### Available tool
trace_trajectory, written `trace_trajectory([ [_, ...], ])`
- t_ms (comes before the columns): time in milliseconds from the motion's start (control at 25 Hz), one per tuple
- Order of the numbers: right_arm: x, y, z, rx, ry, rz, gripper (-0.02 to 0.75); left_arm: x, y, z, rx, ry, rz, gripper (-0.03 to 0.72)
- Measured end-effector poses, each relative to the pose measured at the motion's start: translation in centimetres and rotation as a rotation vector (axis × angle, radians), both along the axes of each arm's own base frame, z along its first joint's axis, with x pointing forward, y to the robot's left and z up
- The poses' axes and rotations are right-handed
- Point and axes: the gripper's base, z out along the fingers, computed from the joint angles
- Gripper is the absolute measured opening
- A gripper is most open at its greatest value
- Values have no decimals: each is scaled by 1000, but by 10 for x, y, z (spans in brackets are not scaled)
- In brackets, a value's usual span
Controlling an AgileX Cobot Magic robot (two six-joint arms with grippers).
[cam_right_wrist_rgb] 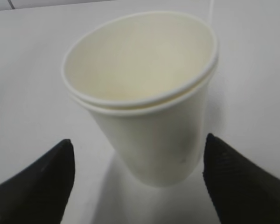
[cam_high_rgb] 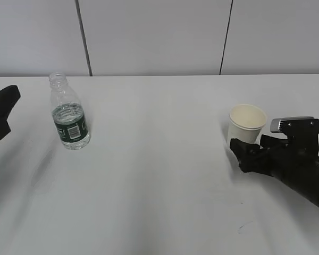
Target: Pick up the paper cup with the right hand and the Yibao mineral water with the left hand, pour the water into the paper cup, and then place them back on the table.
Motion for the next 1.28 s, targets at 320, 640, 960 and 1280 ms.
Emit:
trace_trajectory([
  [320, 11, 1, 4, 4, -37, -4, 669, 0, 0, -1, 1, 3, -1, 501],
  [640, 26, 2, 8, 2, -82, -5, 669, 3, -2, -8, 11, 29, -16, 501],
  [960, 34, 2, -4, 1, -68, -5, 669, 2, -4, -2, 1, -31, -38, 501],
  [1280, 40, 3, -11, 0, -64, -5, 669, 2, -4, -2, 0, -33, -38, 501],
])
